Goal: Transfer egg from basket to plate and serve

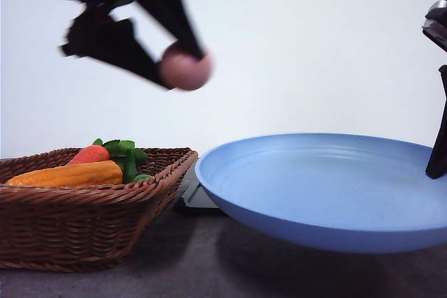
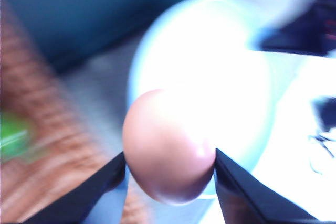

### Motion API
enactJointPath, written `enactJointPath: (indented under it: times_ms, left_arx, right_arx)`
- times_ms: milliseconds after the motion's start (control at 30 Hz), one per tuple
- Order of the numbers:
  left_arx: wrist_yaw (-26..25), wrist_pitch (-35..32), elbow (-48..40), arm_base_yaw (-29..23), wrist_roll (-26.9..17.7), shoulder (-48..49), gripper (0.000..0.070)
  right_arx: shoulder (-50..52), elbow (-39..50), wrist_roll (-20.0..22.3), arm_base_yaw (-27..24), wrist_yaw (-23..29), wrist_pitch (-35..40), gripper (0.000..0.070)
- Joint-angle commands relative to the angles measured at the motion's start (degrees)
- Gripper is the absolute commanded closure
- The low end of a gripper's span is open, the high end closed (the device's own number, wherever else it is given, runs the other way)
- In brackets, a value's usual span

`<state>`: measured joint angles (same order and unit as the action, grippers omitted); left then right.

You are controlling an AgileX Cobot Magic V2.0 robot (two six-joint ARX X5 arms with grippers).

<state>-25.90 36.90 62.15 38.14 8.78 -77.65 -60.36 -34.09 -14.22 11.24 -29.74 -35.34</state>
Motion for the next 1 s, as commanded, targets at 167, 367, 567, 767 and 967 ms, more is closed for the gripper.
enactJointPath:
  times_ms: [167,367,567,767,967]
  left_arx:
    - [5.1,-7.6,1.0,10.8,-5.7,-3.8,0.0484]
    - [14.9,-11.3,1.0,17.6,-8.7,-10.2,0.0480]
    - [18.6,-11.7,1.0,19.6,-8.8,-14.6,0.0476]
    - [18.7,-11.3,1.0,19.7,-8.6,-15.2,0.0348]
    - [18.6,-10.9,1.0,19.7,-7.7,-14.9,0.0324]
  right_arx:
    - [-0.2,-0.4,-0.4,0.2,-0.3,0.6,0.0700]
    - [-0.2,-0.4,-0.4,0.2,-0.3,0.5,0.0700]
    - [-0.2,-0.4,-0.4,0.2,-0.3,0.1,0.0700]
    - [-0.2,-0.4,-0.5,0.2,-0.5,-0.3,0.0700]
    - [-0.3,-0.4,-1.5,0.1,-1.8,-1.0,0.0700]
